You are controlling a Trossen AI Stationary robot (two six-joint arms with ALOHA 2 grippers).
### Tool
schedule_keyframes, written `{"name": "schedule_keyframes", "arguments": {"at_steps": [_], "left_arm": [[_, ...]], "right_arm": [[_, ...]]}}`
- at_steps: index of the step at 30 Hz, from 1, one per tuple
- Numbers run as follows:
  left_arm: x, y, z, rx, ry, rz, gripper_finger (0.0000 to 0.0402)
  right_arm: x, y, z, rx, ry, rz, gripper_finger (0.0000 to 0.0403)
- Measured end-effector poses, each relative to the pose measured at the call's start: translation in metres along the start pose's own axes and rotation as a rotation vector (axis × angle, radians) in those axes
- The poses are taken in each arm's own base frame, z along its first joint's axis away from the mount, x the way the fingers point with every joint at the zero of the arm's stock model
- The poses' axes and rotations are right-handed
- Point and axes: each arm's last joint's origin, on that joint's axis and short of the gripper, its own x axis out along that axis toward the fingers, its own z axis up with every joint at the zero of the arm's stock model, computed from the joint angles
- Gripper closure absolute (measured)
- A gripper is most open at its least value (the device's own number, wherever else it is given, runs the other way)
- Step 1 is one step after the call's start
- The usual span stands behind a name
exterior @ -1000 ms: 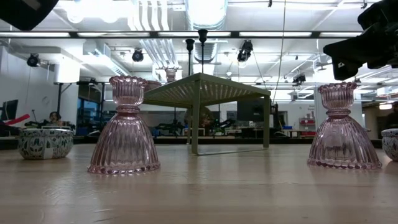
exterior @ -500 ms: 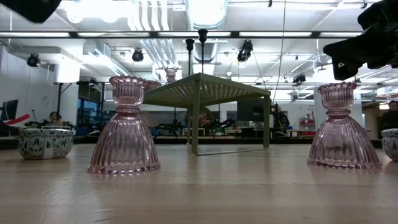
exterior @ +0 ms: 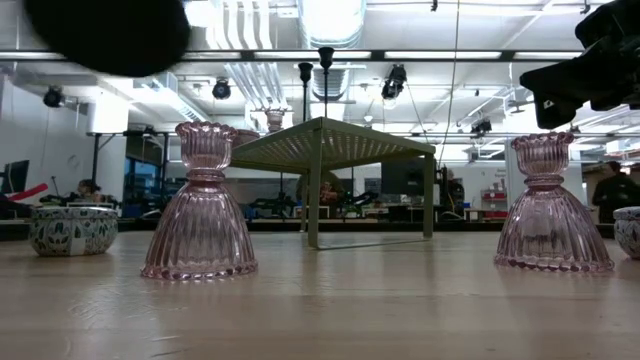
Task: Pick & Place candle stick holders
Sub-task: Put the black candle holder on the shelf
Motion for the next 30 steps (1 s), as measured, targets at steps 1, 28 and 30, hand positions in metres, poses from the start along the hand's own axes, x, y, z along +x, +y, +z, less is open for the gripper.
{"name": "schedule_keyframes", "arguments": {"at_steps": [1, 28, 30], "left_arm": [[0.002, 0.003, 0.005, 0.01, -0.019, 0.052, 0.0377], [0.068, 0.182, 0.087, 0.058, -0.183, 0.535, 0.0376], [0.079, 0.191, 0.086, 0.061, -0.162, 0.549, 0.0376]], "right_arm": [[0.0, 0.0, 0.0, -0.001, 0.0, 0.0, 0.0394], [0.0, 0.0, 0.0, 0.0, 0.0, 0.0, 0.0394], [0.0, 0.0, 0.0, -0.004, 0.0, 0.0, 0.0394]]}}
